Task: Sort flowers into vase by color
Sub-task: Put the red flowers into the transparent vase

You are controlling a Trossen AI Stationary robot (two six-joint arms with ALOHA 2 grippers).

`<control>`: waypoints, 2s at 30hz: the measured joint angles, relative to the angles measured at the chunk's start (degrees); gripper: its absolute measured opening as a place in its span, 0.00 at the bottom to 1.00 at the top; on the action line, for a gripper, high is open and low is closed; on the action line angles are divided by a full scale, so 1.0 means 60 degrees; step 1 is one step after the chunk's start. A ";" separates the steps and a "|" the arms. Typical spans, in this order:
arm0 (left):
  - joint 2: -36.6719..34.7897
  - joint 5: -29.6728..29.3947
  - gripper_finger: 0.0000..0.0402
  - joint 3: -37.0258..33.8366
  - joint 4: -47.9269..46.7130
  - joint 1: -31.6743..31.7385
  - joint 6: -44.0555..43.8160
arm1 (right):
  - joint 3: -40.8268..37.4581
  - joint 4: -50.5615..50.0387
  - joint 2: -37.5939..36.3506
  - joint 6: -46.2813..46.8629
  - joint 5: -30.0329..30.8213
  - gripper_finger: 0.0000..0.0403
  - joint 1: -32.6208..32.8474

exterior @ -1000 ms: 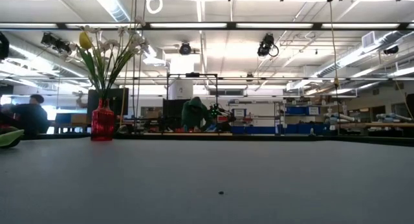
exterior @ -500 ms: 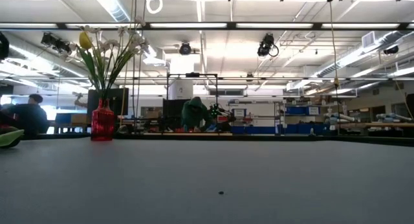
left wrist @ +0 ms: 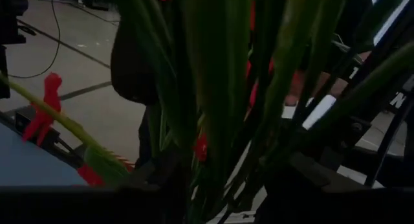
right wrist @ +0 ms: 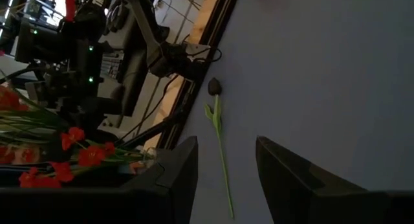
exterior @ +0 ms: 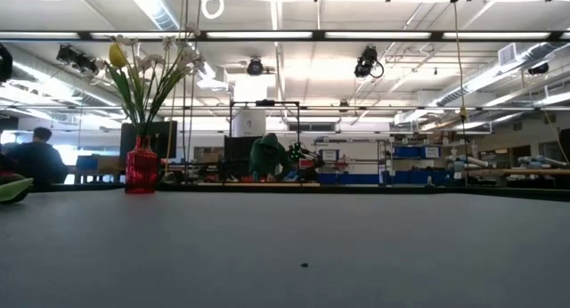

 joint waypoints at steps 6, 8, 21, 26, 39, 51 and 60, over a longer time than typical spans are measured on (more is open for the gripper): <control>-0.0007 -0.0115 0.45 0.0464 -0.0386 -0.0003 0.0103 | 0.0000 0.0000 0.0000 -0.0088 -0.0007 0.41 0.0000; -0.0011 -0.0291 0.46 0.0528 -0.0720 -0.0003 0.0097 | 0.0000 -0.0001 0.0000 -0.0208 -0.0007 0.41 0.0000; 0.0061 -0.0169 0.52 0.0533 -0.1281 0.0001 -0.0014 | 0.0000 -0.0004 0.0000 -0.0830 -0.0425 0.41 -0.0164; 0.0198 -0.0041 0.52 0.0533 -0.2138 0.0000 0.0237 | 0.0000 0.0000 0.0000 -0.1397 -0.0705 0.41 -0.0366; 0.0448 -0.0036 0.47 0.1240 -0.3027 -0.0001 0.0478 | 0.0000 0.0007 0.0000 -0.2073 -0.1353 0.41 -0.0725; 0.1726 -0.0209 0.50 0.2113 -0.4655 0.0001 0.0358 | 0.0000 0.0073 0.0000 -0.2590 -0.1931 0.41 -0.0914; 0.2037 -0.0577 0.54 0.3201 -0.6445 -0.0003 0.0366 | 0.0000 0.0066 0.0000 -0.3077 -0.1938 0.41 -0.0982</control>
